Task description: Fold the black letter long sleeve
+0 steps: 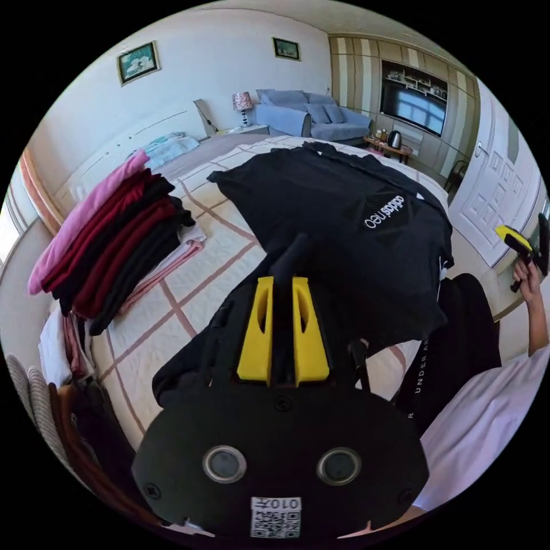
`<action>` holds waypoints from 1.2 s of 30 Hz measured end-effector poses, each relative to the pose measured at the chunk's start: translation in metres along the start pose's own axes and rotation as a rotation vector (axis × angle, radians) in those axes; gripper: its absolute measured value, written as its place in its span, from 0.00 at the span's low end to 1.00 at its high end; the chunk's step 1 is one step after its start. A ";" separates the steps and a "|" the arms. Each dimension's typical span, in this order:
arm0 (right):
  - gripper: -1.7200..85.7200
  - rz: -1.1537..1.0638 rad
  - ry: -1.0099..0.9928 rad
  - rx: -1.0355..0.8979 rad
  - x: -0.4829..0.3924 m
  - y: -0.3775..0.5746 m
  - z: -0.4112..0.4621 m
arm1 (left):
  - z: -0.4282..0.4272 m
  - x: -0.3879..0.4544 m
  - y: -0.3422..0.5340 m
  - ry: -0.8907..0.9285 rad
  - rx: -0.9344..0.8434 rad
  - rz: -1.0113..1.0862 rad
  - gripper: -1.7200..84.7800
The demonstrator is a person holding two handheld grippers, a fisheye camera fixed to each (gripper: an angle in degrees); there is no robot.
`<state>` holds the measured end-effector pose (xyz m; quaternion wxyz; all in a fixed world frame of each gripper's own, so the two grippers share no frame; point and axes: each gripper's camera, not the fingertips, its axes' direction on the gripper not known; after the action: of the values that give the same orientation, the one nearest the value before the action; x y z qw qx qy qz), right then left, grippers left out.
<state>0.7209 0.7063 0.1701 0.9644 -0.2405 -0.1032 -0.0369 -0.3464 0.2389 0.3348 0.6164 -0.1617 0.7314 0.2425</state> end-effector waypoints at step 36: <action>0.06 -0.027 0.115 -0.391 0.182 -0.453 0.309 | 0.134 -0.107 -0.019 0.717 0.122 -0.131 0.02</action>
<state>0.7874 0.4487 0.6825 0.9031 -0.4193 -0.0422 -0.0829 -0.2058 0.2902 0.4200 0.3437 -0.2458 0.9022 0.0861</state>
